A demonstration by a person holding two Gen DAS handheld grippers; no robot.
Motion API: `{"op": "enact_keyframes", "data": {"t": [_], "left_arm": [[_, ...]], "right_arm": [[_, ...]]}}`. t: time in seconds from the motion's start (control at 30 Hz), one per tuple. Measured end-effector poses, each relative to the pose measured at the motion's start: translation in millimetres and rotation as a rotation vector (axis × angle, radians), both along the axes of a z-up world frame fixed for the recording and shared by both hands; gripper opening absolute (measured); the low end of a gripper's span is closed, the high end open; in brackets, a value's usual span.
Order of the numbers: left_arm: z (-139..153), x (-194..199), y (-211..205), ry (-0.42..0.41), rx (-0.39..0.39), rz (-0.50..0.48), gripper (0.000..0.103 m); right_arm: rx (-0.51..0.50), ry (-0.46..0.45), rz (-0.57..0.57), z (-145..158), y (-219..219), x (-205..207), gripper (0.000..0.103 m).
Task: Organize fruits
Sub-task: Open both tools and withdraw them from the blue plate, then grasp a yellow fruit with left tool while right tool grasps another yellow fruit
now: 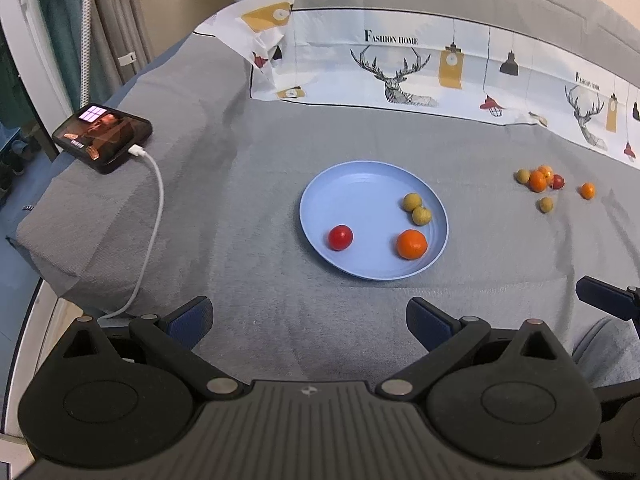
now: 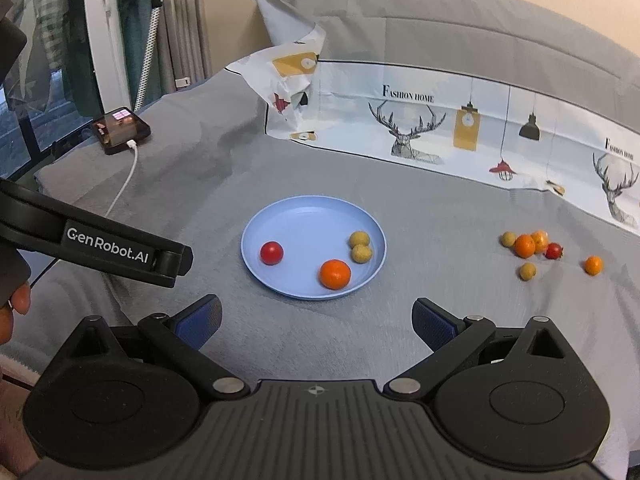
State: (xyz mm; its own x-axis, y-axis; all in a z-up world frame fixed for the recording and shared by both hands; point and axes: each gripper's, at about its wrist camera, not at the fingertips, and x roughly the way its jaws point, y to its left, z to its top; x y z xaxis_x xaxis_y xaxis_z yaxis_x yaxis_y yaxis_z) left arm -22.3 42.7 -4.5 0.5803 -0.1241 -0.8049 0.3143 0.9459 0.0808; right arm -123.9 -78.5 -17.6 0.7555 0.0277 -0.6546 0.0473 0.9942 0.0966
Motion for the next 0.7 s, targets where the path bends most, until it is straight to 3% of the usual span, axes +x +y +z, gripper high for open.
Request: {"op": "enact_keyframes", "data": {"t": [0.33, 0.7], "left_arm": [[-7.9, 17.7, -28.0, 0.047, 0.022, -0.028, 0.103], [-13.3, 64.7, -104.1, 0.088, 0.033, -0.102, 0.103]], "right_arm": [[0.075, 0.04, -0.097, -18.5, -31.7, 10.7, 0.101], [0.049, 0.045, -0.411, -64.3, -130.8, 30.3, 0.102]]}}
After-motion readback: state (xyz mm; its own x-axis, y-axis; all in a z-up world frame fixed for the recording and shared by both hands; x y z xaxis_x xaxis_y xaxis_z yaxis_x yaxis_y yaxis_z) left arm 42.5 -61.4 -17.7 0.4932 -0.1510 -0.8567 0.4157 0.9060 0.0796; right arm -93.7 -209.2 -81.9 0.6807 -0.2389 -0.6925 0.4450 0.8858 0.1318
